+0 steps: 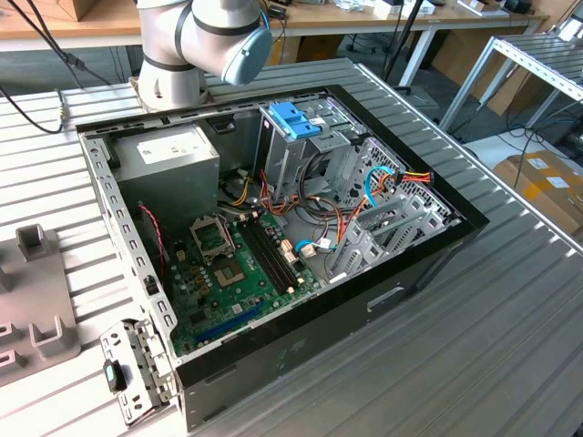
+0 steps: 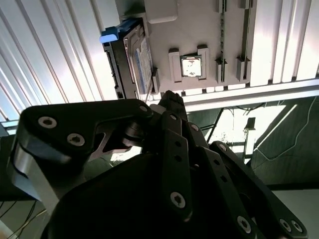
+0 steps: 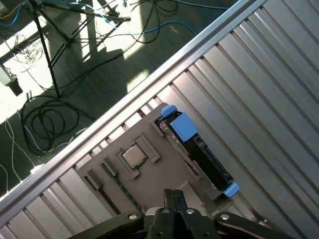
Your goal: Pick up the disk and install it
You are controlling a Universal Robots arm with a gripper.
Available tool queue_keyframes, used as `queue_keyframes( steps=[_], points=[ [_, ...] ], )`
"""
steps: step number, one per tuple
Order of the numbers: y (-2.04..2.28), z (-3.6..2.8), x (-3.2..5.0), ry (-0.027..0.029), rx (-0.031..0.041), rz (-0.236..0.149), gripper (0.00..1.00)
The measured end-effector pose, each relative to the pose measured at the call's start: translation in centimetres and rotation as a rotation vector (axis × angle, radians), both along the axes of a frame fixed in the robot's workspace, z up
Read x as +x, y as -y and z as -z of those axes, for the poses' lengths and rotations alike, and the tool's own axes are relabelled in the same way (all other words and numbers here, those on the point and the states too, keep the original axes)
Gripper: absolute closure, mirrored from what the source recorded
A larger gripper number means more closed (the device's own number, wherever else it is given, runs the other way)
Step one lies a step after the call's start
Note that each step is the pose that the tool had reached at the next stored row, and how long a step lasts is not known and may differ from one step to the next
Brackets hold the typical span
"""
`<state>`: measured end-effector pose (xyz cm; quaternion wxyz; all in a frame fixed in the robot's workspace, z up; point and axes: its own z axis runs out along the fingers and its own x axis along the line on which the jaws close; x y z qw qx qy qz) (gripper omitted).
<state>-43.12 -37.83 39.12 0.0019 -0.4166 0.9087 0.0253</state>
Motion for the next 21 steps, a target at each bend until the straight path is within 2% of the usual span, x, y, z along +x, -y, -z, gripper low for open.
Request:
queue_keyframes(
  steps=[21],
  points=[
    [0.0, 0.0, 0.0, 0.0, 0.0, -0.089, 0.89]
  ],
)
